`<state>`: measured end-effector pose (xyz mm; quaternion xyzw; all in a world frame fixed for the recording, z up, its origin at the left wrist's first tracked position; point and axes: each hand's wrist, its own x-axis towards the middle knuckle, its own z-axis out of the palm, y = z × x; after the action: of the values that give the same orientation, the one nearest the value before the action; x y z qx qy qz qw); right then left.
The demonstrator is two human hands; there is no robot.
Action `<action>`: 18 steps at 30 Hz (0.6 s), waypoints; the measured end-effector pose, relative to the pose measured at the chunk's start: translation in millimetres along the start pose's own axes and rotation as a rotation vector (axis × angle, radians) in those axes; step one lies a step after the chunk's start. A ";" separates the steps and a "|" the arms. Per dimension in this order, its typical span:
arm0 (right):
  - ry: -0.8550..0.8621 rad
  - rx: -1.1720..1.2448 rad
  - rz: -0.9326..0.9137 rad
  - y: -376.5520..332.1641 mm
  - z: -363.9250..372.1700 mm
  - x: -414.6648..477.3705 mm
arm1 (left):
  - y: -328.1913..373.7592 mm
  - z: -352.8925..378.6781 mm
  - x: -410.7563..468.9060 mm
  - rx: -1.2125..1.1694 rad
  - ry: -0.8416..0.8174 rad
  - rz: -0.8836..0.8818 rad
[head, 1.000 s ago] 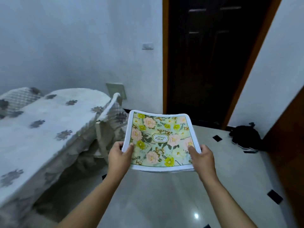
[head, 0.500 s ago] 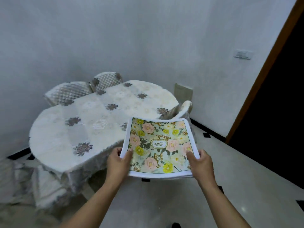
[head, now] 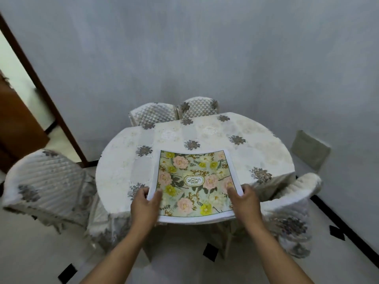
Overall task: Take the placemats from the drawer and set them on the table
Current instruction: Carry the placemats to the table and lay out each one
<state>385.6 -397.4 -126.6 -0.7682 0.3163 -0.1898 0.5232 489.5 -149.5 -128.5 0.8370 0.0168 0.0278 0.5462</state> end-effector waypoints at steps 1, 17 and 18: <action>-0.020 -0.003 -0.003 -1.4 5.3 11.9 | 0.6 1.9 6.4 -0.001 0.016 -0.012; -0.074 -0.152 -0.029 -43.3 145.5 197.7 | -28.5 40.9 213.5 -0.050 0.058 -0.051; -0.064 -0.159 -0.027 -48.5 159.6 213.1 | -30.7 43.1 235.8 -0.053 0.055 -0.052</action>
<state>654.1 -421.9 -150.9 -0.8171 0.3032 -0.1463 0.4680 727.7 -162.7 -167.2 0.8203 0.0528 0.0373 0.5682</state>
